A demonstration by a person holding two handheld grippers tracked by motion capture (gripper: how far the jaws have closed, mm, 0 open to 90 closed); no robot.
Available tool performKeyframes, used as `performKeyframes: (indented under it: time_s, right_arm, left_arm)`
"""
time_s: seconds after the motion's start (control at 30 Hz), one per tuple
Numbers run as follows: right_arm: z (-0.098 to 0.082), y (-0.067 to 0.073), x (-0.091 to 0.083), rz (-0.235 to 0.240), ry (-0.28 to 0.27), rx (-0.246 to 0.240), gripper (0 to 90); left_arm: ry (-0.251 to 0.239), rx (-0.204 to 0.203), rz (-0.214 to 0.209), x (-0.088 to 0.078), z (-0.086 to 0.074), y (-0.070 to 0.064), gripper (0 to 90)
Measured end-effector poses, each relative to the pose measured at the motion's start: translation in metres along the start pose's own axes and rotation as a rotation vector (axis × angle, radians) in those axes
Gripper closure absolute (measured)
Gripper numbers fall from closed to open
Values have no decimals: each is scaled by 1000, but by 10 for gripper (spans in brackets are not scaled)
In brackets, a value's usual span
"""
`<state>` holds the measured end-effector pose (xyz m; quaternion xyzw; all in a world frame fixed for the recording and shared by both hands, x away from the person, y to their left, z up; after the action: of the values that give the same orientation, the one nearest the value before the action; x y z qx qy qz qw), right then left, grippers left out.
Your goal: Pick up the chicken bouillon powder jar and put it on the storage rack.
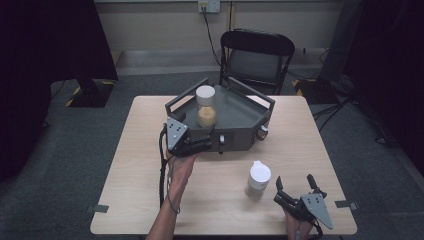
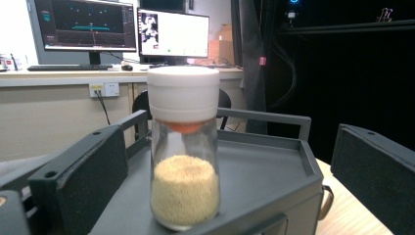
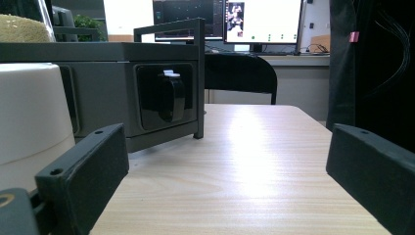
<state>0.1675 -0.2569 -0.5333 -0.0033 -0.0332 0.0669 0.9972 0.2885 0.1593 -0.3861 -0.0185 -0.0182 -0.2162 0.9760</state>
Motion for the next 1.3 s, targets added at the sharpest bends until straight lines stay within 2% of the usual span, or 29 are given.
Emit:
performKeyframes:
  time_s: [0.2, 0.33, 0.57, 0.63, 0.87, 1.0, 1.3]
  right_arm:
    - [0, 0, 0, -2, -1, 0, 10]
    - [0, 0, 0, -2, 0, 1, 10]
    - [0, 0, 0, -2, 0, 0, 10]
    - [0, 0, 0, -2, 0, 0, 10]
    - [0, 0, 0, -1, 0, 1, 10]
    - [0, 0, 0, 0, 0, 1, 10]
    - [0, 0, 0, -1, 0, 0, 10]
  left_arm:
    - [-11, 8, -12, -14, -11, -6, 0]
    - [-19, 37, 0, -22, -15, -12, 0]
    - [-33, 38, -2, -36, -26, -15, 0]
    - [-39, 30, 15, -40, -31, -17, 0]
    - [-49, 19, 31, -54, -44, -19, 0]
    - [-51, 28, 47, -61, -52, -20, 0]
    - [-50, -5, 86, -73, -72, -14, 0]
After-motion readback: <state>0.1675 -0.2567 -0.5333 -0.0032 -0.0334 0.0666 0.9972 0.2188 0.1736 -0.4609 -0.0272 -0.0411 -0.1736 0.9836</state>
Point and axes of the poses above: each handheld gripper's, and its own axes: x roughly forward along the jaws, z roughly out of its top, y roughly to its left, the point moved 2 cm from there along x, roughly forward along the jaws, and after that the axes turned 4 degrees about z, right-handed, at the moved point
